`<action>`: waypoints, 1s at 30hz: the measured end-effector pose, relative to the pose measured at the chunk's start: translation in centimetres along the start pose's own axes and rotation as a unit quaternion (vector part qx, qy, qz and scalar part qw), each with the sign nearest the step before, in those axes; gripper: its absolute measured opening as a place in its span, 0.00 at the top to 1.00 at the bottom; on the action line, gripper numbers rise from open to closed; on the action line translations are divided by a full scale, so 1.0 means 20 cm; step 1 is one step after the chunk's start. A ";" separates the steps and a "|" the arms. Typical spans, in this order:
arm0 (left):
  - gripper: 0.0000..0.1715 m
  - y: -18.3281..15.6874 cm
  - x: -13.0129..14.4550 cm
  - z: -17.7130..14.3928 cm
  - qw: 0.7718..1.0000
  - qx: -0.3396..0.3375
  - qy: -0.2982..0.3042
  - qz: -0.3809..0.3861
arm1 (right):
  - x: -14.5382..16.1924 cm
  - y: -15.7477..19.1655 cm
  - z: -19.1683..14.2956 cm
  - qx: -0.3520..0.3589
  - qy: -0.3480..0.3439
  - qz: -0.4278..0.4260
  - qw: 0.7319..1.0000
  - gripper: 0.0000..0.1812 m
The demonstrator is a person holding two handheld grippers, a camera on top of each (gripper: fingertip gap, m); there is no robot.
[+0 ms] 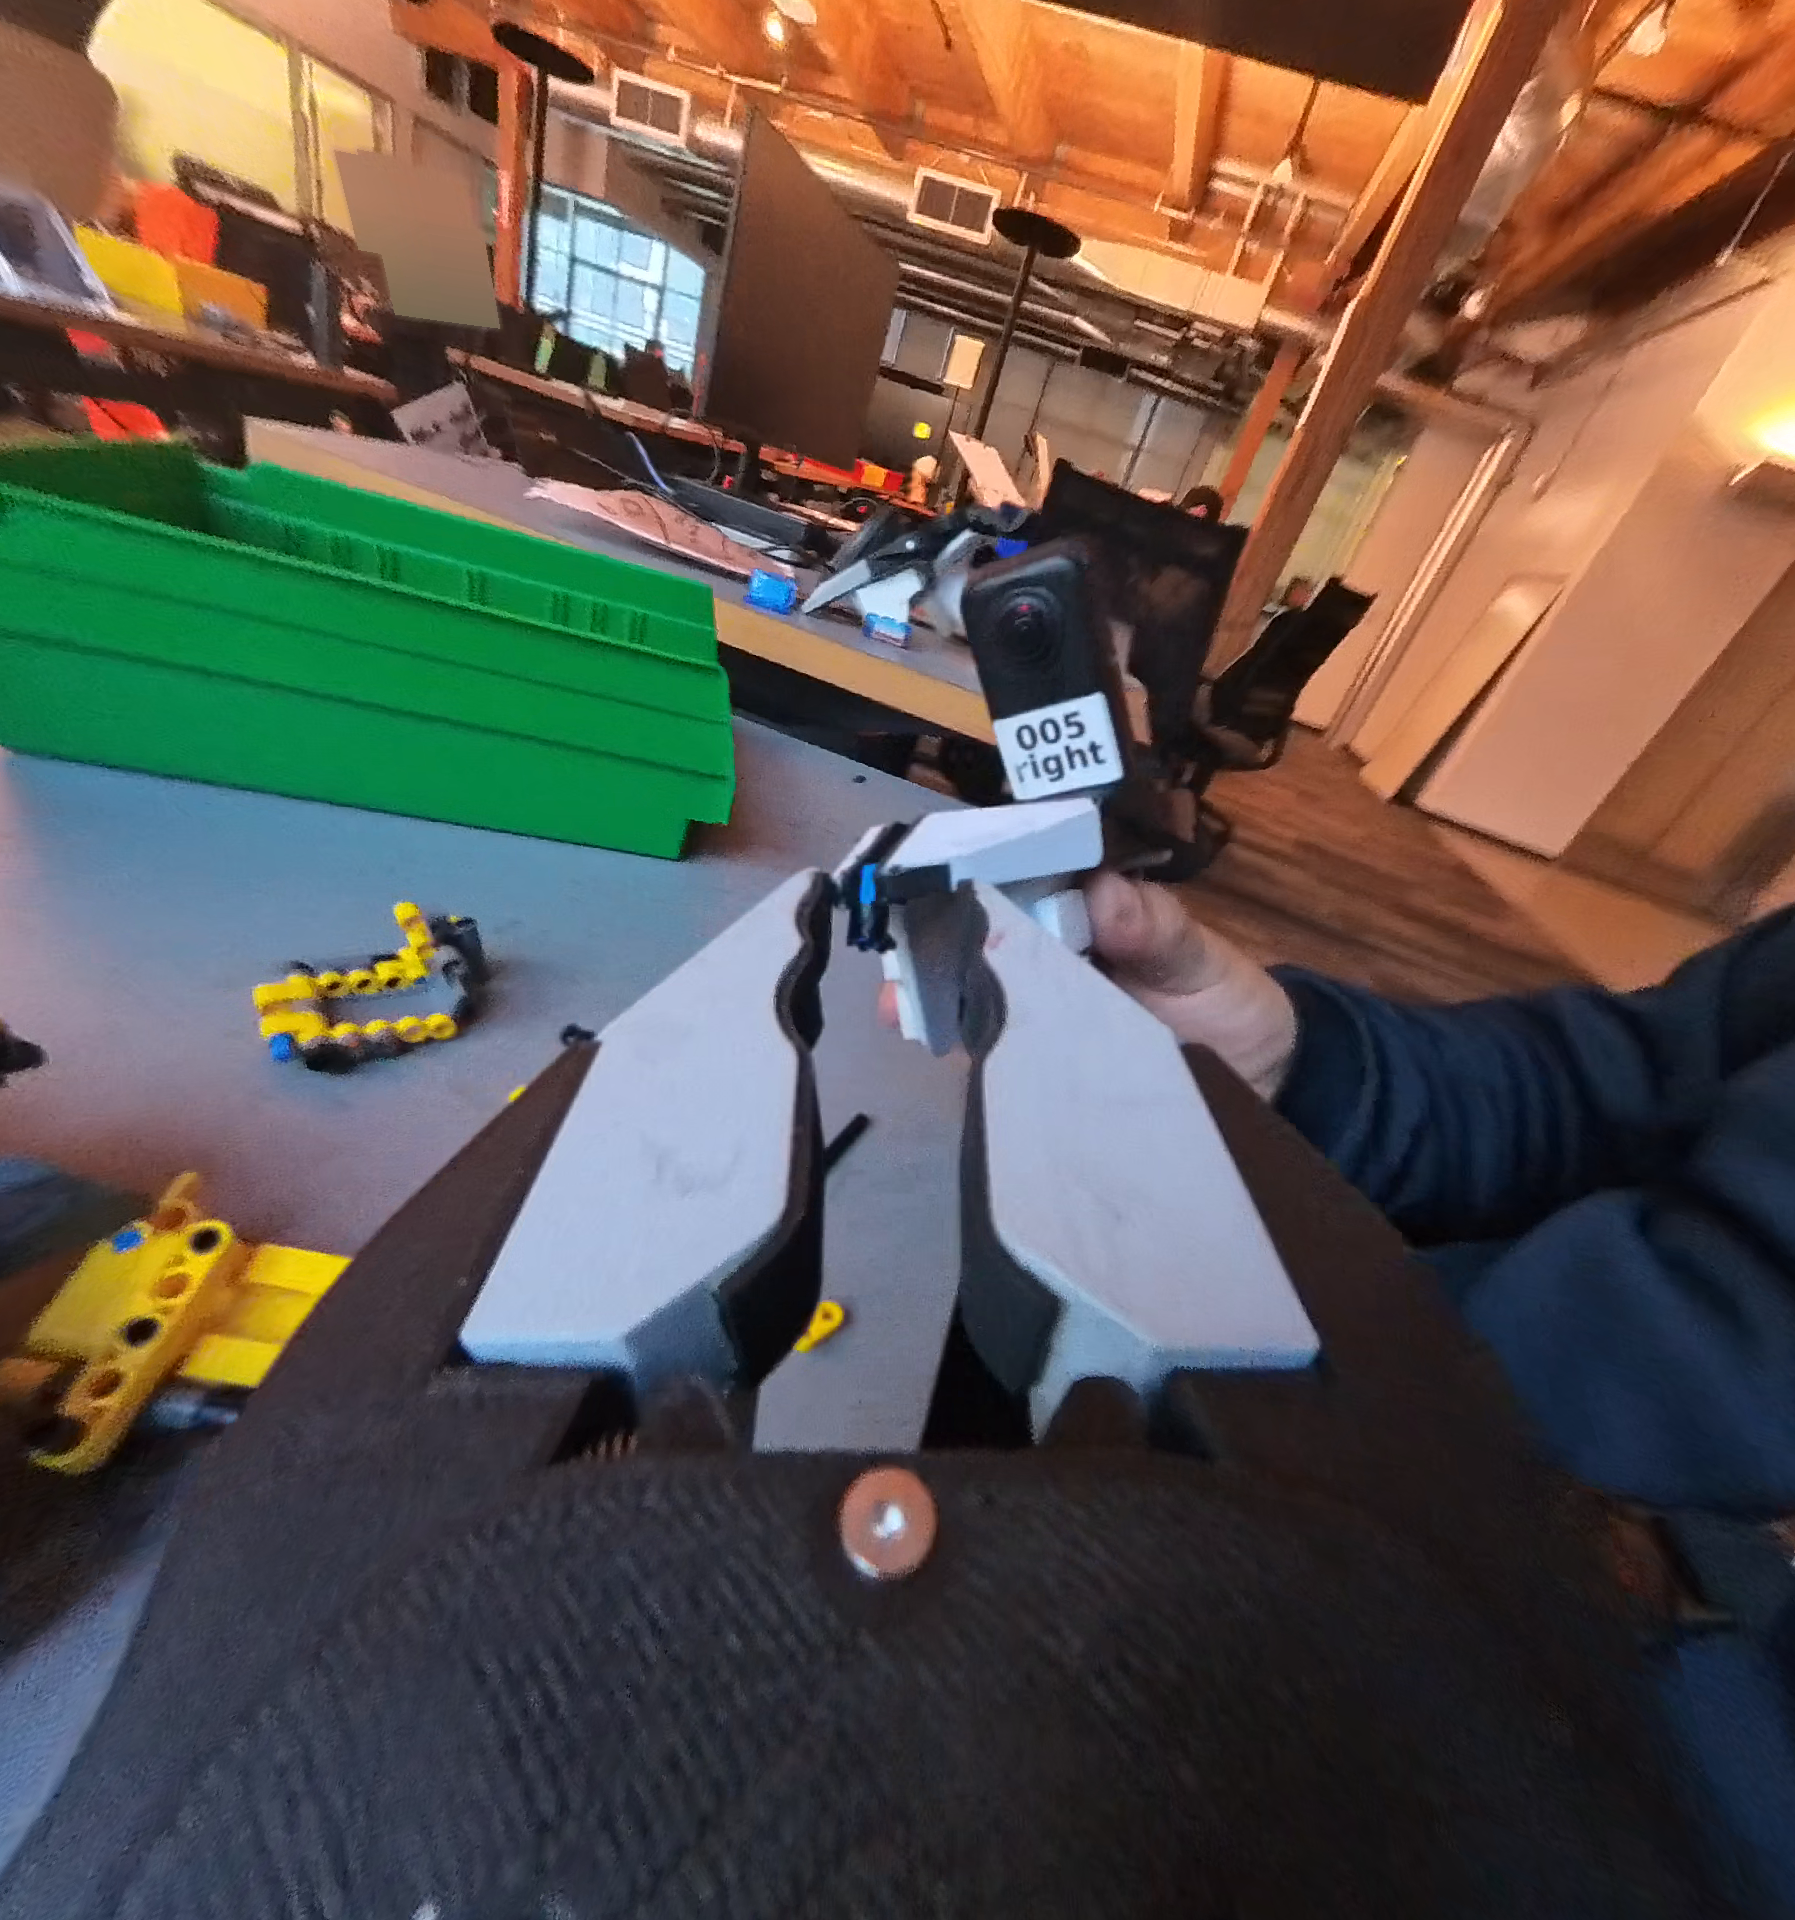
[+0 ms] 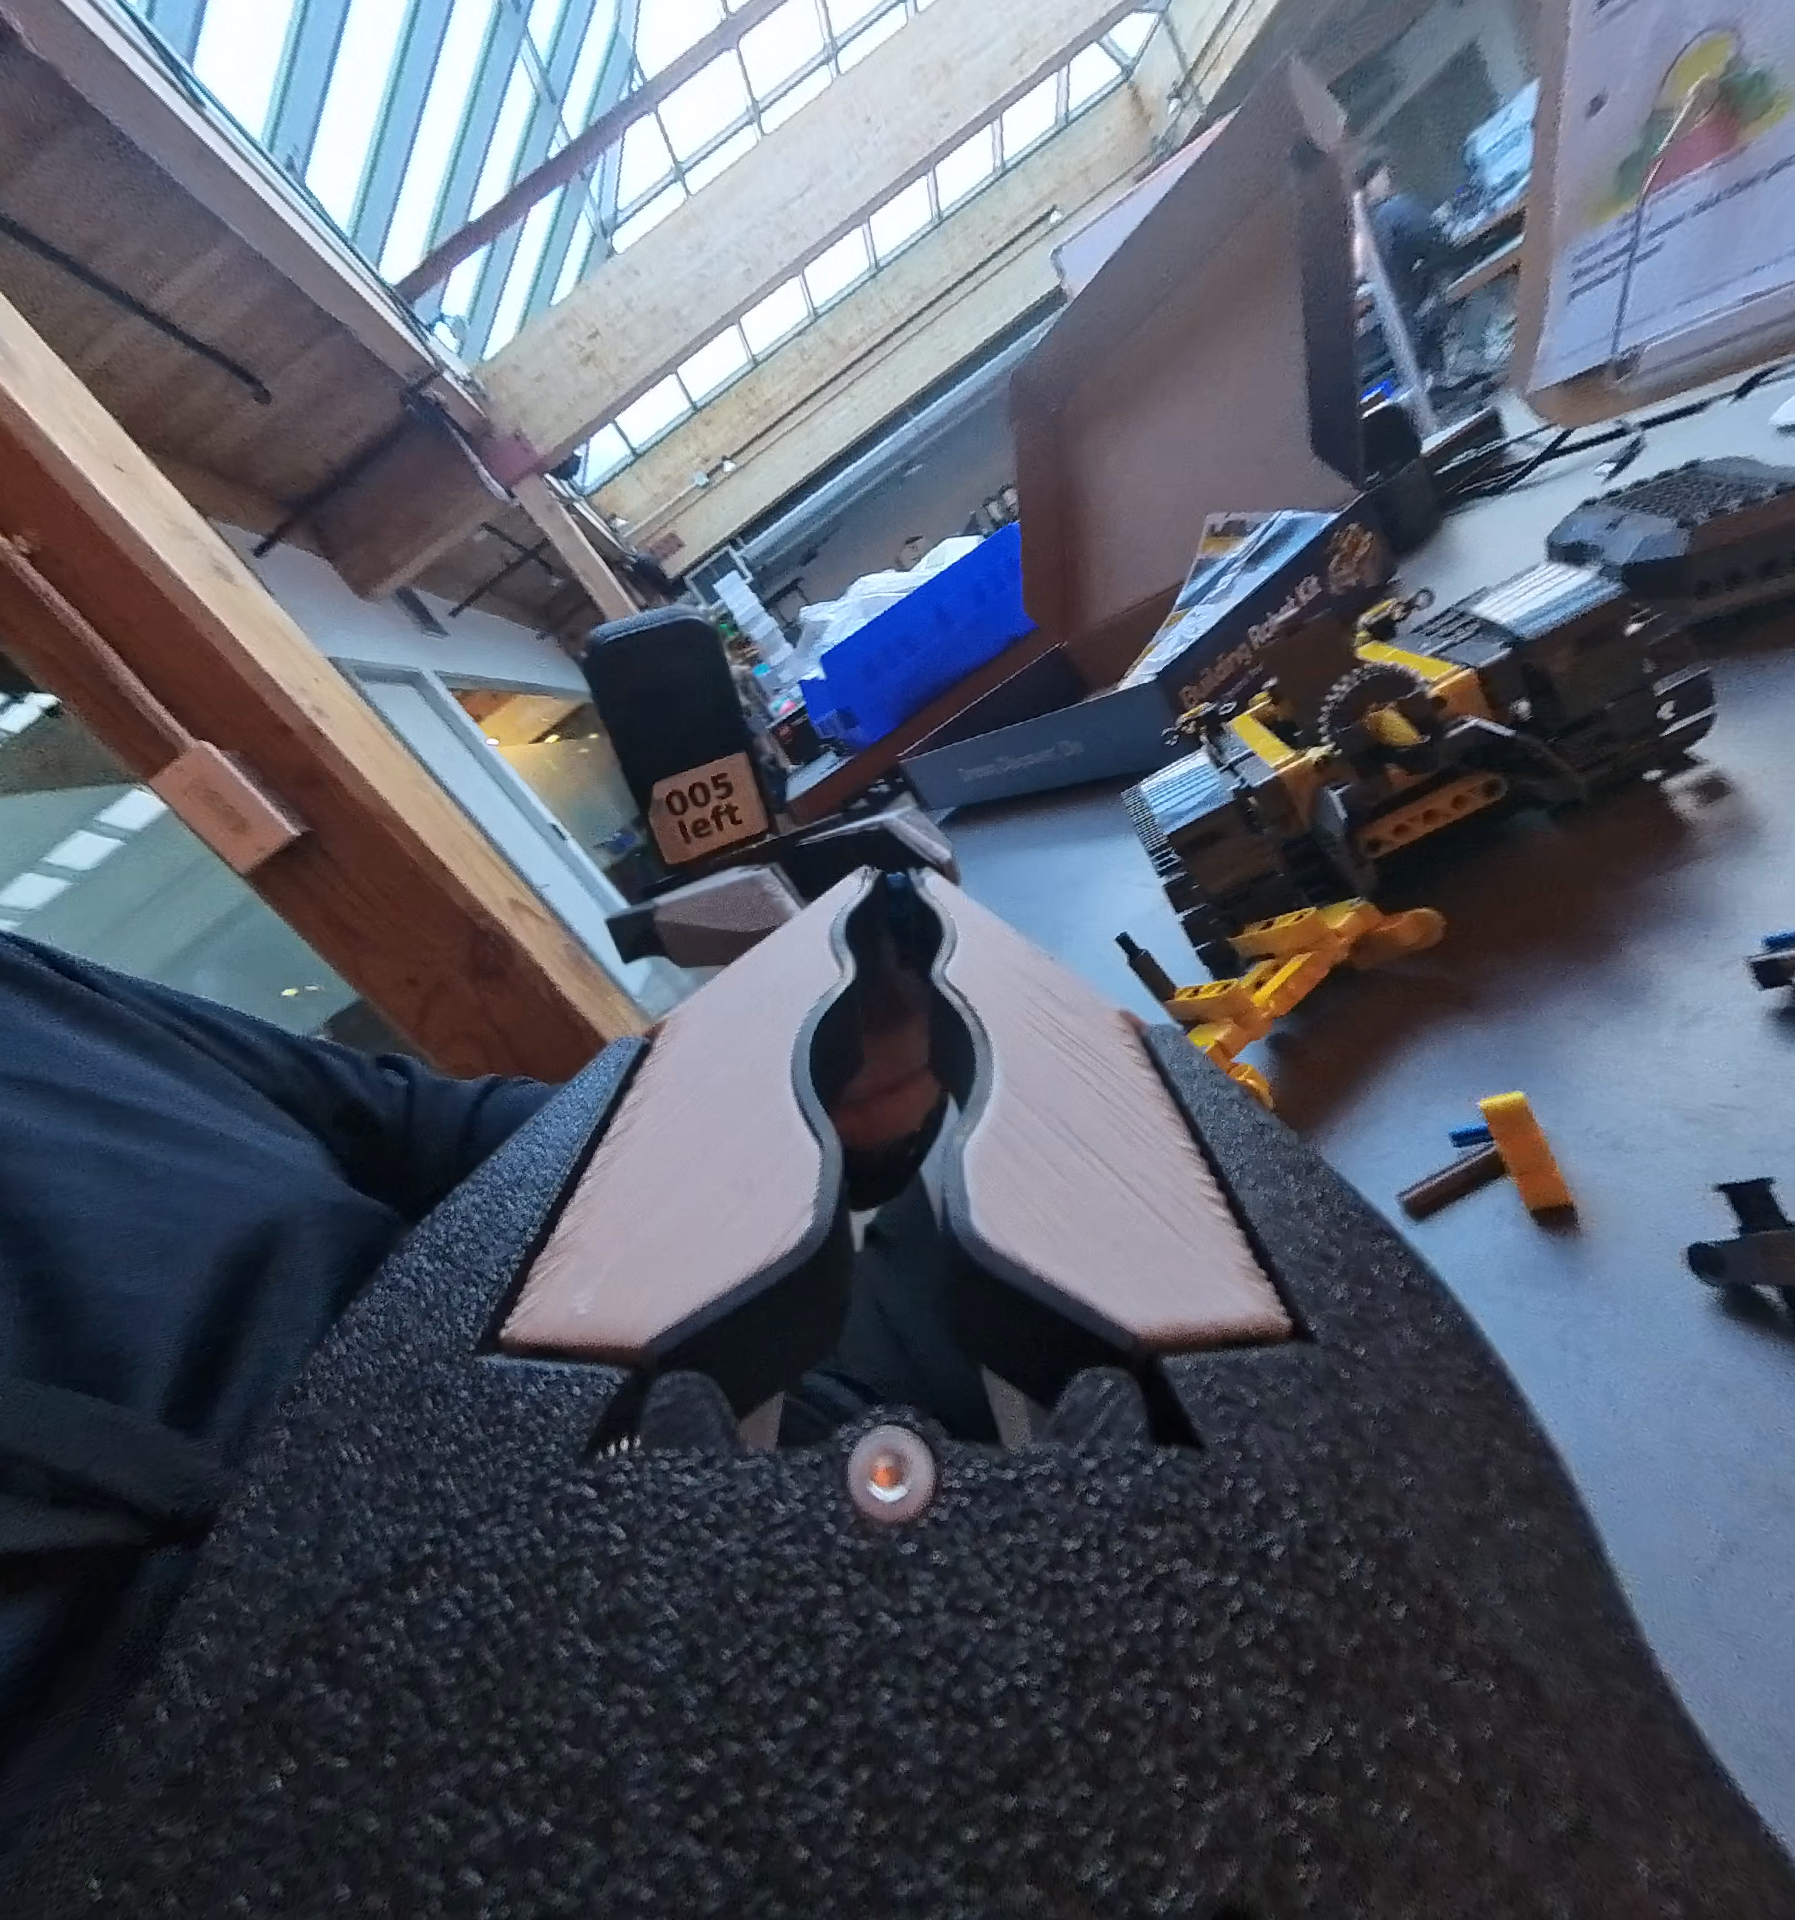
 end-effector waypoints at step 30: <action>0.97 -0.12 0.00 0.03 0.973 -0.084 0.093 0.195 | 0.03 0.01 -0.01 -0.036 -0.002 0.030 0.999 1.00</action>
Point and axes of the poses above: each gripper's, where its closed fingertips meet, z out along the fingers, x out of its underside, y = z × x across the jaws, the point moved 10 cm from there along -z, back along the fingers, and after that the axes turned 11 degrees about z, right-handed, at the moved point
